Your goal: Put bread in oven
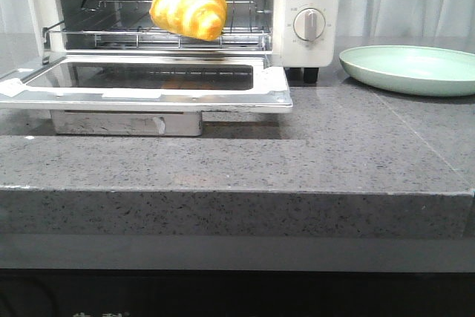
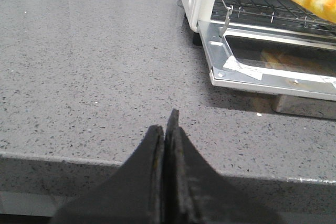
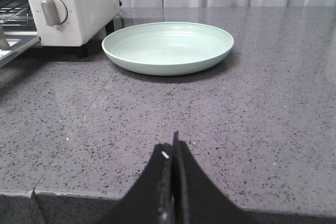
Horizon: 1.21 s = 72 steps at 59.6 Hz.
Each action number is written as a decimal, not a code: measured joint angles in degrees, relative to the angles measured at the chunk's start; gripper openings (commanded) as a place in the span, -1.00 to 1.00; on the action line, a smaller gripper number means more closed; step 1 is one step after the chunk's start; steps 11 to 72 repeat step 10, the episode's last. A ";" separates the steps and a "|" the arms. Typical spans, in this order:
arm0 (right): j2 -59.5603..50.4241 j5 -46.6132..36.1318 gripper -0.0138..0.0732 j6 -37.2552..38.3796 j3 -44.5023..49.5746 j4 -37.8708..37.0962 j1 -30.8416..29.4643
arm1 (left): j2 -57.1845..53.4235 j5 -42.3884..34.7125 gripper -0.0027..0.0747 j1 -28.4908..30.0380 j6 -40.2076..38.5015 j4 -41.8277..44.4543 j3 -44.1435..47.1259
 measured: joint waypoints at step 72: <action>0.00 0.00 -0.84 0.00 0.00 0.00 0.00 | 0.00 0.00 -0.98 0.00 0.00 0.00 0.00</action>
